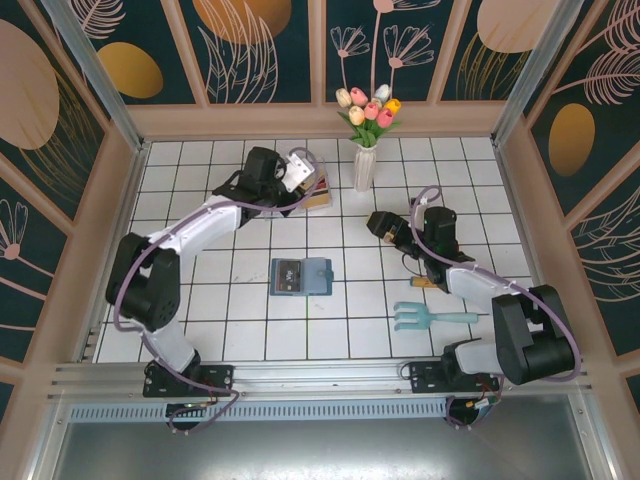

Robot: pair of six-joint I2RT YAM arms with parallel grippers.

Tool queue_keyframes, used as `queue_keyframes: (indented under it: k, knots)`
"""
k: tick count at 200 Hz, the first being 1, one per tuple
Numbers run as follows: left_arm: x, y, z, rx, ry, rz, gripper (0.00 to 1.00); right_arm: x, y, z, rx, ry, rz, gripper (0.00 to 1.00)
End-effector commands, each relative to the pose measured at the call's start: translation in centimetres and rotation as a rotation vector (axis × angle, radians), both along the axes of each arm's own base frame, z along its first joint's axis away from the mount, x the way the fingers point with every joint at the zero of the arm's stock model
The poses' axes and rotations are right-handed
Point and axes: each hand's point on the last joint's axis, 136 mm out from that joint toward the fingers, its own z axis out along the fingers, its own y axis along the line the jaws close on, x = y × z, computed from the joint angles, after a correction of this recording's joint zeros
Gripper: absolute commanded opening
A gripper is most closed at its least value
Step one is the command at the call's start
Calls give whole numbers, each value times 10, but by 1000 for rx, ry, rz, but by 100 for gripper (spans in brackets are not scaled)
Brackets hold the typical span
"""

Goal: Take the credit cards out of the card holder

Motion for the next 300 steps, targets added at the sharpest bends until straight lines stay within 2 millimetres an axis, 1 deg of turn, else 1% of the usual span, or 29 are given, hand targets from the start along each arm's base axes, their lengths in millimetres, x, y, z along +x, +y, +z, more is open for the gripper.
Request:
queue_keyframes:
  k: [1,33,71,96,127,139,168,204,220,236,261,300]
  knots:
    - [-5,-7,-20,175,-36,-212,0,-2,0,2,0,-42,15,99]
    - [17,-6,-33,295,-60,-257,0,-1,-3,-1,-10,-38,3,99]
    - [30,-3,-48,384,-25,-308,0,-2,2,-4,1,-21,24,99]
    - [29,-5,-55,382,16,-352,0,-3,4,-4,4,-21,34,99]
    - [25,-11,-52,317,26,-399,0,-3,5,-3,5,-21,40,99]
    - [23,-14,-56,305,34,-416,0,-4,5,-3,6,-20,41,99]
    - [34,-11,-68,326,30,-382,0,-4,6,-3,10,-18,46,99]
    - [49,-5,-70,315,6,-326,0,-4,7,-4,10,-13,50,99]
    - [51,-5,-72,318,-4,-319,1,-4,8,-4,12,-14,54,99]
    - [53,-4,-74,324,-10,-313,6,-4,7,-5,10,-12,53,99]
    - [57,0,-81,352,0,-307,8,-4,7,-5,7,-10,51,98]
    - [57,-2,-83,337,4,-306,12,-4,8,-7,7,1,54,98]
